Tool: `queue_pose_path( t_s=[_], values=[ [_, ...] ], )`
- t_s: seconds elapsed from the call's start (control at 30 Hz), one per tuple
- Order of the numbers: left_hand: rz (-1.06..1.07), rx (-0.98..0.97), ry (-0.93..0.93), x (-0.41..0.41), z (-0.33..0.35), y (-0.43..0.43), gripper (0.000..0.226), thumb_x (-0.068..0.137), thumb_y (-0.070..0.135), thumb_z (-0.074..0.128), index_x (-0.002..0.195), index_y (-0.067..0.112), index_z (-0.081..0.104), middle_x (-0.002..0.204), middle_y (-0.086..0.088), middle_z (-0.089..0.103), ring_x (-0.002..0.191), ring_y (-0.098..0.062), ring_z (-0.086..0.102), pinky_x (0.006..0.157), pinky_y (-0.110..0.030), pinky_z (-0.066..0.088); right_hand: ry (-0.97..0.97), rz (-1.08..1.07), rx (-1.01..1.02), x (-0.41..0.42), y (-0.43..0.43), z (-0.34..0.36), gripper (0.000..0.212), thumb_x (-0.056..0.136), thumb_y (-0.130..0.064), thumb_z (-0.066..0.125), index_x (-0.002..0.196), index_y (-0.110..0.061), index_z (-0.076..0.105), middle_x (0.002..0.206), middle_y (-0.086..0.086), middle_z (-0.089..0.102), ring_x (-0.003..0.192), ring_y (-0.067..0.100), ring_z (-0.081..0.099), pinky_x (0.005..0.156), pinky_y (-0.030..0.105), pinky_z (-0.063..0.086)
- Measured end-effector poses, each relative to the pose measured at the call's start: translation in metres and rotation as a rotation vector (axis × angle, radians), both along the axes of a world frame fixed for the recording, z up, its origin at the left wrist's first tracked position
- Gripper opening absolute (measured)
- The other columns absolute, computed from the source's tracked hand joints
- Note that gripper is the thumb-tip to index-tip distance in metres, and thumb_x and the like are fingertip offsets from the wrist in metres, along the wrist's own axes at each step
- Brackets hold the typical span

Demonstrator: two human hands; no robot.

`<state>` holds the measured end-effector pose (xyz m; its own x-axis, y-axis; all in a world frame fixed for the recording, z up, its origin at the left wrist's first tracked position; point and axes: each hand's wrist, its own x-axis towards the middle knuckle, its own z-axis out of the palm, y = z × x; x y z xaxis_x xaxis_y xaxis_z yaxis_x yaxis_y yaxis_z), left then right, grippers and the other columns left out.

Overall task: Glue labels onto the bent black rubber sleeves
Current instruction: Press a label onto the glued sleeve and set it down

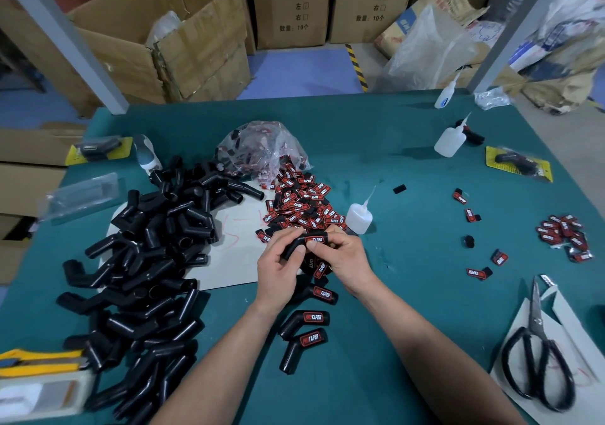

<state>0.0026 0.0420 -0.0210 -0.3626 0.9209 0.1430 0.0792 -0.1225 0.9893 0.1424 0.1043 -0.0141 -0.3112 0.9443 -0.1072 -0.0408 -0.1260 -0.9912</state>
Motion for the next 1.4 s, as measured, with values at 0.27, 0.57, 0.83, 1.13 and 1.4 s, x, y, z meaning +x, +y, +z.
queue_pose_path(
  t_s=[0.27, 0.57, 0.83, 1.13, 1.4],
  values=[
    [0.022, -0.053, -0.018, 0.0014, 0.0006, 0.0020, 0.030, 0.094, 0.016, 0.065, 0.120, 0.030, 0.070, 0.125, 0.014, 0.068, 0.125, -0.014, 0.062, 0.108, -0.027, 0.047, -0.018, 0.000, 0.006, 0.0012, 0.0027, -0.0031, 0.009, 0.087, -0.022, 0.079, 0.079, -0.016, 0.080, 0.084, 0.009, 0.059, 0.077, 0.021, 0.054, 0.077, 0.036, 0.047],
    [0.088, -0.089, -0.060, 0.0030, 0.0038, 0.0037, 0.032, 0.094, 0.004, 0.074, 0.110, 0.031, 0.073, 0.116, 0.010, 0.071, 0.114, -0.006, 0.066, 0.100, -0.017, 0.048, 0.002, 0.022, 0.000, 0.0024, 0.0036, -0.0070, 0.013, 0.088, -0.014, 0.078, 0.085, -0.001, 0.077, 0.087, 0.009, 0.055, 0.080, 0.019, 0.054, 0.078, 0.033, 0.047],
    [0.095, -0.093, -0.068, 0.0009, 0.0015, 0.0044, 0.031, 0.093, 0.009, 0.076, 0.109, 0.035, 0.073, 0.116, 0.016, 0.072, 0.114, -0.006, 0.066, 0.100, -0.018, 0.049, 0.012, 0.022, 0.032, 0.0003, 0.0036, -0.0033, 0.021, 0.089, -0.004, 0.075, 0.073, -0.018, 0.075, 0.080, -0.010, 0.057, 0.075, 0.007, 0.055, 0.075, 0.022, 0.047],
    [0.026, -0.170, -0.179, -0.0047, -0.0048, 0.0065, 0.033, 0.091, 0.008, 0.077, 0.110, 0.034, 0.077, 0.114, 0.007, 0.078, 0.111, -0.015, 0.072, 0.099, -0.030, 0.056, 0.017, 0.034, 0.037, 0.0043, 0.0049, -0.0031, 0.015, 0.088, 0.000, 0.073, 0.078, 0.009, 0.068, 0.080, -0.003, 0.053, 0.077, 0.017, 0.052, 0.078, 0.034, 0.046],
    [0.023, -0.125, -0.188, -0.0044, 0.0001, 0.0053, 0.039, 0.088, 0.006, 0.079, 0.106, 0.041, 0.078, 0.113, 0.008, 0.078, 0.109, -0.011, 0.072, 0.094, -0.022, 0.055, -0.024, 0.072, 0.103, 0.0031, 0.0022, 0.0002, 0.011, 0.093, 0.002, 0.065, 0.089, 0.011, 0.070, 0.086, 0.002, 0.051, 0.078, 0.005, 0.051, 0.077, 0.020, 0.044]
  ],
)
